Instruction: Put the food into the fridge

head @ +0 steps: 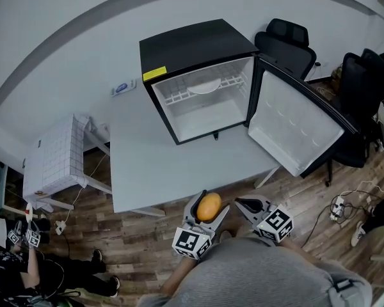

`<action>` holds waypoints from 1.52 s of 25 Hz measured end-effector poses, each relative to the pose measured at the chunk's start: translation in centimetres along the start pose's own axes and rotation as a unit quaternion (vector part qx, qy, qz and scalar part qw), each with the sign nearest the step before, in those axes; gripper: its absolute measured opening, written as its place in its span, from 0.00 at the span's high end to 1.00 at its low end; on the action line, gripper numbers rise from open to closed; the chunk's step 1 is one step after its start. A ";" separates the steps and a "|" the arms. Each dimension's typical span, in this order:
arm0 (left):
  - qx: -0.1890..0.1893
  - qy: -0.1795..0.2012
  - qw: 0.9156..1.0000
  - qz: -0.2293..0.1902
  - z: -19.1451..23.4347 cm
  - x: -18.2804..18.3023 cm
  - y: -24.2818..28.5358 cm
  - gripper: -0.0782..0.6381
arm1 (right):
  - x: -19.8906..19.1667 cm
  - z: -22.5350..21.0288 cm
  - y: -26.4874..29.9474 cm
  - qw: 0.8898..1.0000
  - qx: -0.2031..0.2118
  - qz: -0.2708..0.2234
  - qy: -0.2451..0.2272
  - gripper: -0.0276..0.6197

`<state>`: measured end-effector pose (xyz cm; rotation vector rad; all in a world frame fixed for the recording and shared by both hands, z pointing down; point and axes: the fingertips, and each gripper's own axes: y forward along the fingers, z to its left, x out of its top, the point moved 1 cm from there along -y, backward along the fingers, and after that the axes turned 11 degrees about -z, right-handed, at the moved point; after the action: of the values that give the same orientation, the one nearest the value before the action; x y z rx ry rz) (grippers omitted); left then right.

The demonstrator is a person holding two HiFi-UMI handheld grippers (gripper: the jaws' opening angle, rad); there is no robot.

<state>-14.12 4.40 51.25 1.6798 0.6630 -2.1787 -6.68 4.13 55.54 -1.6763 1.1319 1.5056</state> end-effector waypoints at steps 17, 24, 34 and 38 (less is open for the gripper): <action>0.023 0.003 1.000 0.003 3.7 -0.1 5.6 0.41 | 2.4 -7.2 3.7 1.000 0.007 -0.017 0.010 0.94; 0.028 0.003 1.000 0.006 5.2 0.4 9.2 0.41 | 4.1 -10.8 5.7 1.000 0.017 -0.015 0.006 0.94; 0.032 0.002 0.999 0.010 6.2 0.1 12.0 0.41 | 5.8 -14.8 7.0 1.000 0.012 -0.021 0.002 0.94; 0.039 0.006 0.999 0.011 7.2 0.2 12.8 0.41 | 5.8 -15.5 7.3 1.000 0.017 -0.018 0.006 0.94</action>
<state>-13.58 -10.24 50.37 1.7311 0.5674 -2.2080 -6.15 -13.82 53.17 -1.6763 1.1221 1.4474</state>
